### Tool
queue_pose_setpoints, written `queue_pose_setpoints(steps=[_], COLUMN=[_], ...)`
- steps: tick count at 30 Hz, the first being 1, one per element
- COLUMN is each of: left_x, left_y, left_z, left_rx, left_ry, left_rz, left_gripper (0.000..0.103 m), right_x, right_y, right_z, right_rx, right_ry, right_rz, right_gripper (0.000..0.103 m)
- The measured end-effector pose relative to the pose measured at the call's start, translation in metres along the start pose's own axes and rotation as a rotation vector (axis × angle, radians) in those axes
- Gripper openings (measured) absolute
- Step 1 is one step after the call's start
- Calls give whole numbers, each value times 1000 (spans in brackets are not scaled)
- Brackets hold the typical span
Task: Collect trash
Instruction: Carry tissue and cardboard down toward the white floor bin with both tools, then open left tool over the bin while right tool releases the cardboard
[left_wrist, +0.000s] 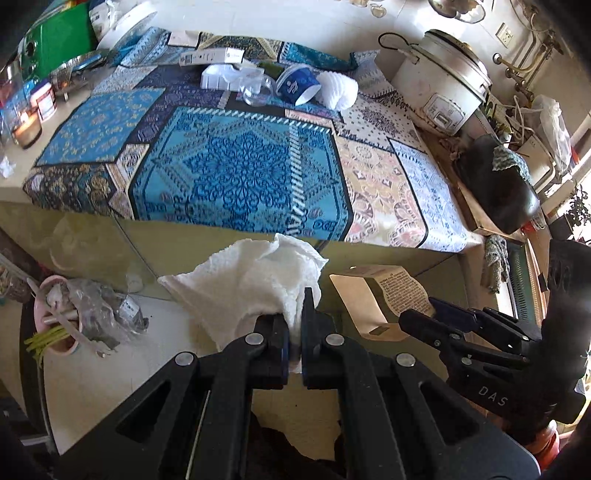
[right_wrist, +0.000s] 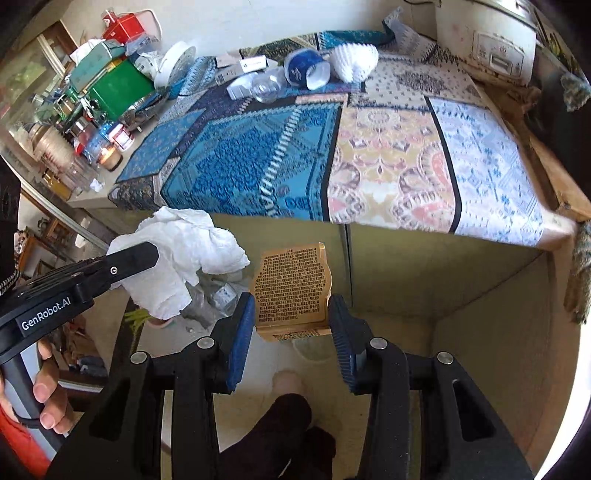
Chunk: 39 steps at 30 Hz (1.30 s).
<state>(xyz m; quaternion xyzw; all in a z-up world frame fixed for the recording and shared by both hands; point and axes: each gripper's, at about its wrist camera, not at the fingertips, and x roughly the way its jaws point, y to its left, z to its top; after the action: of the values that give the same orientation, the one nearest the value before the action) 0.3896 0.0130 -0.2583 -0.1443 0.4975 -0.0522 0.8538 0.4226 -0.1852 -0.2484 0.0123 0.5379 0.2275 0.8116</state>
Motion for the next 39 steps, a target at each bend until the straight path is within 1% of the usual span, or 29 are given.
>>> queue_pose_setpoints(steps=[5, 9, 14, 17, 22, 25, 27, 29, 32, 33, 36, 39], left_x=[50, 106, 191, 244, 339, 394, 426, 455, 493, 504, 529, 542], left_y=[18, 41, 81, 106, 147, 172, 187, 200, 214, 219, 226, 229], left_z=[-27, -50, -86, -112, -157, -181, -197, -210, -227, -232, -243, -249], left_rx=[-35, -63, -89, -91, -104, -134, -146, -132, -126, -132, -131, -132], left_ry=[68, 130, 197, 232, 288, 329, 351, 367, 386, 391, 402, 410], left_rz=[29, 44, 30, 42, 42, 13, -2, 4, 1, -5, -7, -9], left_gripper=[3, 3, 3, 3, 3, 3, 3, 3, 3, 3, 3, 3], right_x=[42, 92, 171, 227, 313, 361, 387, 411, 445, 454, 476, 490], right_y=[-23, -43, -67, -78, -88, -94, -96, -98, -94, -93, -97, -102], right_z=[-25, -43, -71, -92, -124, -144, -156, -168, -179, -178, -183, -186], right_rx=[32, 63, 130, 160, 162, 154, 146, 135, 135, 137, 129, 112], right_ry=[74, 127, 176, 207, 237, 249, 252, 255, 265, 265, 270, 290], right_rz=[2, -7, -6, -8, -25, -20, -16, -16, -15, -14, -12, -2], right_gripper=[38, 38, 38, 38, 38, 38, 38, 38, 38, 38, 38, 39])
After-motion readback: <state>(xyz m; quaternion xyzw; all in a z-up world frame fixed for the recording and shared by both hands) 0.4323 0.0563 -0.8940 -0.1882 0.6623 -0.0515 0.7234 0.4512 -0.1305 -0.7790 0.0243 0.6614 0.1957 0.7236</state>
